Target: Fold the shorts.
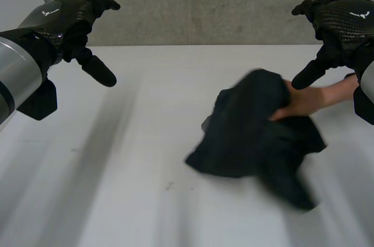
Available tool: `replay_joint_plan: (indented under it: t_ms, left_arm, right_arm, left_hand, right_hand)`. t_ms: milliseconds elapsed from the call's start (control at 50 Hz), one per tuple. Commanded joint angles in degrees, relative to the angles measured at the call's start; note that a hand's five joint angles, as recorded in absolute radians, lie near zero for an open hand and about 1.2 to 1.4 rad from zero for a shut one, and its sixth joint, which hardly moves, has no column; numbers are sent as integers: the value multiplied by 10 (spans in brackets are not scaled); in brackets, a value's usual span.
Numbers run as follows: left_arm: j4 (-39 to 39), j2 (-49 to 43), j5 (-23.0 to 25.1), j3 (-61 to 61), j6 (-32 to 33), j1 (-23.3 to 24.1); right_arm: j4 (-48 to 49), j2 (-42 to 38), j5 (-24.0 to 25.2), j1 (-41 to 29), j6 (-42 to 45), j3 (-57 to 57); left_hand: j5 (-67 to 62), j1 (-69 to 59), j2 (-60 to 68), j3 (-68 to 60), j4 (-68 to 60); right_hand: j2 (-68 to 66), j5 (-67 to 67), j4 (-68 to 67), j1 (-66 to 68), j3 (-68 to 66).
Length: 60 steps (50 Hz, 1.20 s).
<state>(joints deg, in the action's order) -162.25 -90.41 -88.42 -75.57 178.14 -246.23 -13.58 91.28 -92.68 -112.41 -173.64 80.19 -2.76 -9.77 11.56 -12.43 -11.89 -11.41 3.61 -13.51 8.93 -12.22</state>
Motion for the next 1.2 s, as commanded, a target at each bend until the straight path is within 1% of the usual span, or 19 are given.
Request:
replay_joint_plan:
  t_ms: [20, 340, 460, 540, 620, 640, 720, 760, 800, 880, 920, 940, 980, 1060, 1120, 1200]
  left_arm:
    - [0, -6, 1, 0, 0, 2]
    - [-2, -64, 1, 11, 4, 2]
    - [0, -89, 0, 16, 34, 2]
    - [11, -105, -1, 17, 64, 2]
    - [46, -108, -8, 8, 76, 6]
    - [53, -108, -13, 5, 75, 7]
    - [66, -101, -38, -19, 74, 8]
    - [65, -98, -55, -33, 77, 6]
    - [63, -88, -64, -45, 78, 1]
    - [55, -71, -71, -91, 79, -14]
    - [46, -53, -70, -121, 79, -37]
    - [41, -46, -70, -131, 78, -45]
    - [20, -22, -69, -163, 78, -69]
    - [-23, 14, -69, -209, 79, -92]
    - [-46, 33, -68, -229, 79, -96]
    - [-48, 44, -68, -241, 78, -101]
  right_arm:
    - [0, 0, 5, 0, 0, 2]
    - [1, -2, 9, 0, 1, 8]
    - [1, -8, 24, 0, 8, 12]
    - [0, -11, 51, -2, 15, 16]
    - [-6, -15, 96, -8, 46, 25]
    - [-5, -17, 120, -11, 67, 35]
    - [0, -32, 171, -28, 120, 59]
    - [0, -43, 188, -39, 130, 62]
    - [2, -71, 204, -67, 132, 57]
    - [15, -134, 210, -135, 129, 36]
    - [23, -157, 210, -158, 123, 25]
    - [33, -180, 210, -175, 110, 16]
    - [45, -206, 212, -190, 91, 5]
    - [81, -268, 217, -218, 41, -28]
    - [100, -319, 219, -239, 16, -56]
    - [102, -371, 218, -265, 15, -97]
  left_hand:
    - [27, -3, -15, 24, 18]
    - [25, -4, -14, 22, 17]
    - [24, -6, -12, 21, 15]
    - [20, -9, -8, 17, 12]
    - [22, -8, -10, 19, 13]
    - [22, -8, -10, 19, 13]
    - [22, -8, -10, 19, 13]
    - [22, -8, -10, 19, 13]
    - [20, -10, -8, 17, 12]
    - [19, -11, -7, 15, 10]
    - [19, -11, -7, 15, 10]
    - [20, -10, -8, 17, 12]
    - [20, -10, -8, 17, 12]
    - [15, -15, -3, 12, 7]
    - [15, -15, -3, 12, 7]
    - [15, -15, -3, 12, 7]
  right_hand:
    - [14, -36, 35, 11, 22]
    - [14, -36, 35, 11, 22]
    - [14, -36, 35, 11, 22]
    - [14, -36, 35, 11, 22]
    - [14, -36, 35, 11, 22]
    - [14, -36, 35, 11, 22]
    - [14, -36, 35, 11, 22]
    - [14, -36, 35, 11, 22]
    - [14, -36, 35, 11, 22]
    - [14, -36, 35, 11, 22]
    - [14, -36, 35, 11, 22]
    - [14, -36, 35, 11, 22]
    - [14, -36, 35, 11, 22]
    - [10, -32, 31, 15, 18]
    - [8, -30, 29, 17, 16]
    - [-7, -15, 14, 32, 1]
